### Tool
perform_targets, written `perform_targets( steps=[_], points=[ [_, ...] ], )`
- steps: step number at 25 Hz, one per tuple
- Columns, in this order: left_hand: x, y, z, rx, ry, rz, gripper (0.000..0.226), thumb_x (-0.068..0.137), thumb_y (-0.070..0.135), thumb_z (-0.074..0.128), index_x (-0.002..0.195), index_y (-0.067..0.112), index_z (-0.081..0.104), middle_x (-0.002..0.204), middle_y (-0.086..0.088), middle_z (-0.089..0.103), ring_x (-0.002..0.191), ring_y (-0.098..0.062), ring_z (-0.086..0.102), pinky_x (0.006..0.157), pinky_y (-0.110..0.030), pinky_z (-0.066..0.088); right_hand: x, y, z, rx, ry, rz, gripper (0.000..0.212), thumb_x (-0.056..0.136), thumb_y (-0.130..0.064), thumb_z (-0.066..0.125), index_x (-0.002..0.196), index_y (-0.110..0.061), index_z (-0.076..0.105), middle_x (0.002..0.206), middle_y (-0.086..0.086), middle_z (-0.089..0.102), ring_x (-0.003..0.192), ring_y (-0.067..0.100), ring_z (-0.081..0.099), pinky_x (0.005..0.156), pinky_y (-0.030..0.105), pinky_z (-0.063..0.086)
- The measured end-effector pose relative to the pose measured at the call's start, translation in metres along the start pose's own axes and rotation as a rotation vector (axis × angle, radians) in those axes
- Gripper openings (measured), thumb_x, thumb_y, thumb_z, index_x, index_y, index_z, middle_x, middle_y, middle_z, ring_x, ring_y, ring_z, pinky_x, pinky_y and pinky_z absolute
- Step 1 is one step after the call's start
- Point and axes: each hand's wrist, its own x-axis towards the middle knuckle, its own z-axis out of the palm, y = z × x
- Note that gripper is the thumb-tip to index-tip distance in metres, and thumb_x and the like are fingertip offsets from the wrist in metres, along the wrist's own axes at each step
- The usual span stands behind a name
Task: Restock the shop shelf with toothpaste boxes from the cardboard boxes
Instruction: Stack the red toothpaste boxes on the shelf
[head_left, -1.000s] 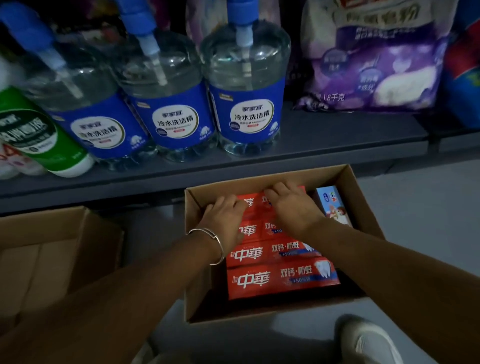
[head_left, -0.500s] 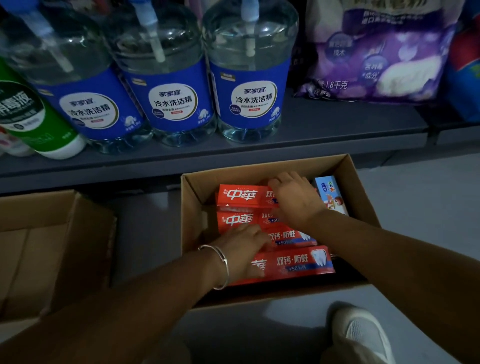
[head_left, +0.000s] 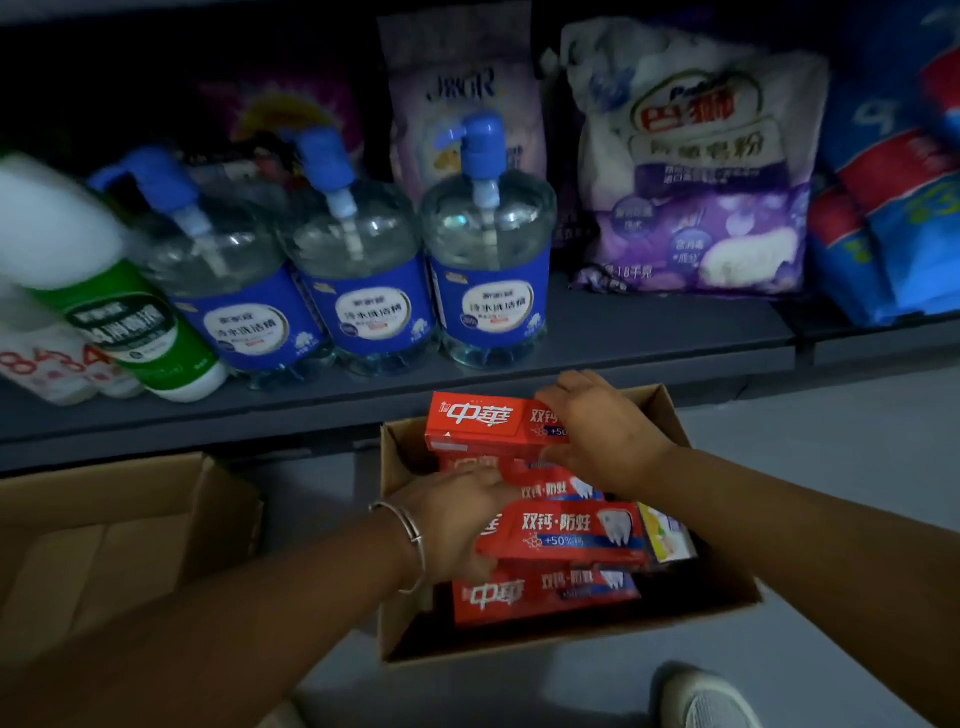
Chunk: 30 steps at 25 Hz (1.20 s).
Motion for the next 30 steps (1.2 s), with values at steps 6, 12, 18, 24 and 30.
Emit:
perform_targets(
  steps=[6, 12, 18, 24, 30],
  points=[
    [-0.080, 0.009, -0.116, 0.102, 0.203, 0.000, 0.059, 0.077, 0.038, 0.063, 0.132, 0.024, 0.045, 0.122, 0.003, 0.052, 0.115, -0.015, 0.049, 0.097, -0.031, 0.044, -0.023, -0.044, -0.121, -0.034, 0.145, -0.124, 0.048, 0.083, -0.037, 0.066, 0.125, -0.015, 0.053, 0.117, 0.005, 0.051, 0.115, 0.022, 0.045, 0.095, 0.030, 0.038],
    [-0.152, 0.011, -0.221, 0.253, 0.370, -0.028, 0.071, 0.066, 0.049, 0.048, 0.131, 0.020, 0.047, 0.120, -0.001, 0.055, 0.112, -0.019, 0.052, 0.095, -0.029, 0.046, -0.030, -0.094, -0.249, -0.069, 0.277, -0.164, 0.046, 0.083, -0.039, 0.067, 0.121, -0.016, 0.057, 0.114, 0.005, 0.052, 0.108, 0.021, 0.052, 0.092, 0.031, 0.045],
    [-0.189, -0.015, -0.316, 0.323, 0.458, -0.052, 0.066, 0.077, 0.034, 0.067, 0.137, 0.027, 0.039, 0.126, 0.006, 0.048, 0.114, -0.009, 0.045, 0.097, -0.023, 0.040, 0.002, -0.136, -0.351, -0.074, 0.442, -0.199, 0.045, 0.079, -0.035, 0.072, 0.117, -0.014, 0.059, 0.113, 0.007, 0.054, 0.102, 0.022, 0.054, 0.086, 0.027, 0.043],
    [-0.193, -0.064, -0.373, 0.384, 0.564, -0.102, 0.067, 0.080, 0.035, 0.064, 0.140, 0.027, 0.035, 0.128, 0.008, 0.046, 0.117, -0.007, 0.043, 0.101, -0.018, 0.036, 0.055, -0.153, -0.399, -0.041, 0.539, -0.168, 0.059, 0.080, -0.037, 0.071, 0.130, -0.015, 0.049, 0.122, 0.002, 0.050, 0.113, 0.016, 0.051, 0.091, 0.030, 0.045],
    [-0.176, -0.125, -0.407, 0.334, 0.580, -0.119, 0.063, 0.079, 0.034, 0.065, 0.136, 0.029, 0.039, 0.124, 0.008, 0.046, 0.113, -0.007, 0.044, 0.100, -0.025, 0.041, 0.137, -0.154, -0.428, -0.139, 0.636, -0.149, 0.057, 0.079, -0.037, 0.072, 0.126, -0.016, 0.050, 0.121, 0.004, 0.051, 0.117, 0.020, 0.047, 0.099, 0.036, 0.044]
  ],
)
